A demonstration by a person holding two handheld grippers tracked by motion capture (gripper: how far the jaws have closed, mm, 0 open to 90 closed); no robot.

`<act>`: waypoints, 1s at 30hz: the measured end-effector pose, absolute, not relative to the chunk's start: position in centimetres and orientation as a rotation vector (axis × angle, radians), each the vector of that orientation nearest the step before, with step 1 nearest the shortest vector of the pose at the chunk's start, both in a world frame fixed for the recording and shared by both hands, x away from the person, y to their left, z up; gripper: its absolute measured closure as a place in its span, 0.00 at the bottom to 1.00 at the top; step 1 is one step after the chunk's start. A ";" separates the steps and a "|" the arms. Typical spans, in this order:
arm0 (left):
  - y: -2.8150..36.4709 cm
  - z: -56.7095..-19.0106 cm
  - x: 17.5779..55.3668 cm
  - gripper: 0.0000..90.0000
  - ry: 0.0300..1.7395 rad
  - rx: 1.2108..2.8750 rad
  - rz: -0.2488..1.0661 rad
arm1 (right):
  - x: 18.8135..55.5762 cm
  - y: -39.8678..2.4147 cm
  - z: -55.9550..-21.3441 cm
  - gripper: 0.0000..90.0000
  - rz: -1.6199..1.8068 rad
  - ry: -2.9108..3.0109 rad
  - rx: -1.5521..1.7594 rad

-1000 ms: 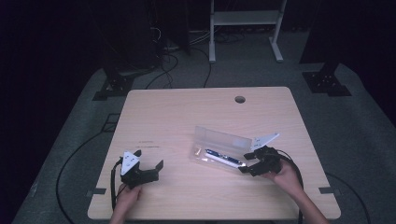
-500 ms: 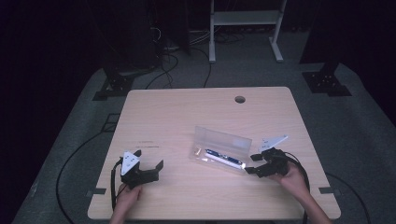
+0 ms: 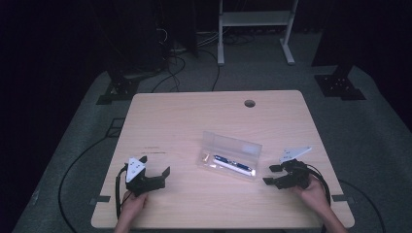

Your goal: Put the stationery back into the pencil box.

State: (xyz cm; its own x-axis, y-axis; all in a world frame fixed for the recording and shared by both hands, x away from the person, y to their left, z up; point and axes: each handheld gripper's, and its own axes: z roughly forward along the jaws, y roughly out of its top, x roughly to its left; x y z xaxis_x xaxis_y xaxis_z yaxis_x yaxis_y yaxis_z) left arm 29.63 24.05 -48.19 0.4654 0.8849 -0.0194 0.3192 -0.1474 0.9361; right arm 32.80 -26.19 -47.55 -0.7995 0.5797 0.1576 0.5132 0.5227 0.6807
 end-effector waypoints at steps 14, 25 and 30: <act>24.1 -48.2 29.6 0.00 1.049 1.692 0.695 | 31.5 -28.3 -48.1 0.41 1.160 2.623 1.016; 24.1 -48.2 29.6 0.00 1.048 1.690 0.701 | 30.4 -30.2 -49.0 0.40 1.159 2.594 1.079; 24.1 -48.2 29.6 0.00 1.052 1.688 0.699 | 29.0 -30.8 -49.0 0.37 1.196 2.515 1.103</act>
State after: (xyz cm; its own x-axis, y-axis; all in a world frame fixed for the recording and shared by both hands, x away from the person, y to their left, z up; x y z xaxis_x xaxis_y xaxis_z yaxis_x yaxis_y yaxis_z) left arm 29.62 24.12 -48.20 0.4574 0.8889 -0.0268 0.3192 -0.1359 0.9379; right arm 29.03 -30.79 -48.98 -0.7195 0.6733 0.1701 0.5571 0.4133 0.7203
